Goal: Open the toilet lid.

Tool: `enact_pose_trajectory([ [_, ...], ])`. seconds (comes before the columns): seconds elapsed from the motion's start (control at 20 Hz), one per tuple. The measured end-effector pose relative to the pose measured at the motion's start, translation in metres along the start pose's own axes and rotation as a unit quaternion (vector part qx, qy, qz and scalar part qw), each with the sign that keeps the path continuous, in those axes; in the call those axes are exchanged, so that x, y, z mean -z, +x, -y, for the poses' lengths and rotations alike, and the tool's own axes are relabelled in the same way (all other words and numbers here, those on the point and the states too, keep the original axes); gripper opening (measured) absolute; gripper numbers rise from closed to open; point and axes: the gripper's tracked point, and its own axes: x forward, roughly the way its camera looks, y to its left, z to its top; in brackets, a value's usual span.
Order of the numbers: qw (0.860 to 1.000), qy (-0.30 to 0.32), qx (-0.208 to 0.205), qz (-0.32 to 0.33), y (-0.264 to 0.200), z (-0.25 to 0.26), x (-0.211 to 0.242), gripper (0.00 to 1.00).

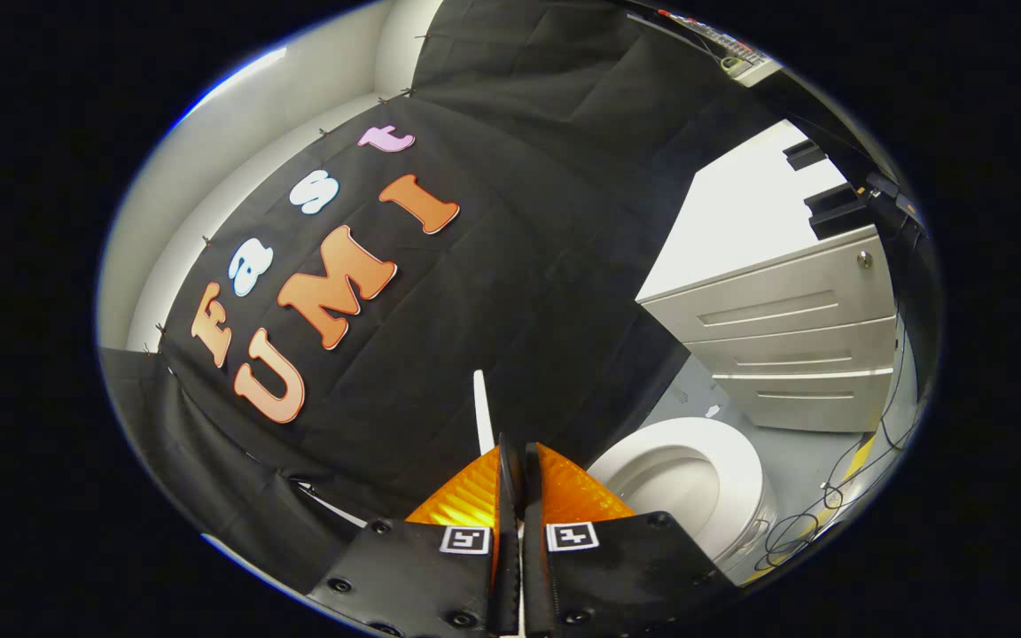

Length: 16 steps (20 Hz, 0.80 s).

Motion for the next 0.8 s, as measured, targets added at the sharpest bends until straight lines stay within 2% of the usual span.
enact_pose_trajectory([
  [0.2,1.0,-0.007,-0.004,-0.006,-0.002,-0.017,0.003,0.1],
  [0.8,0.995,-0.091,-0.029,0.003,-0.01,-0.092,0.019,0.1],
])
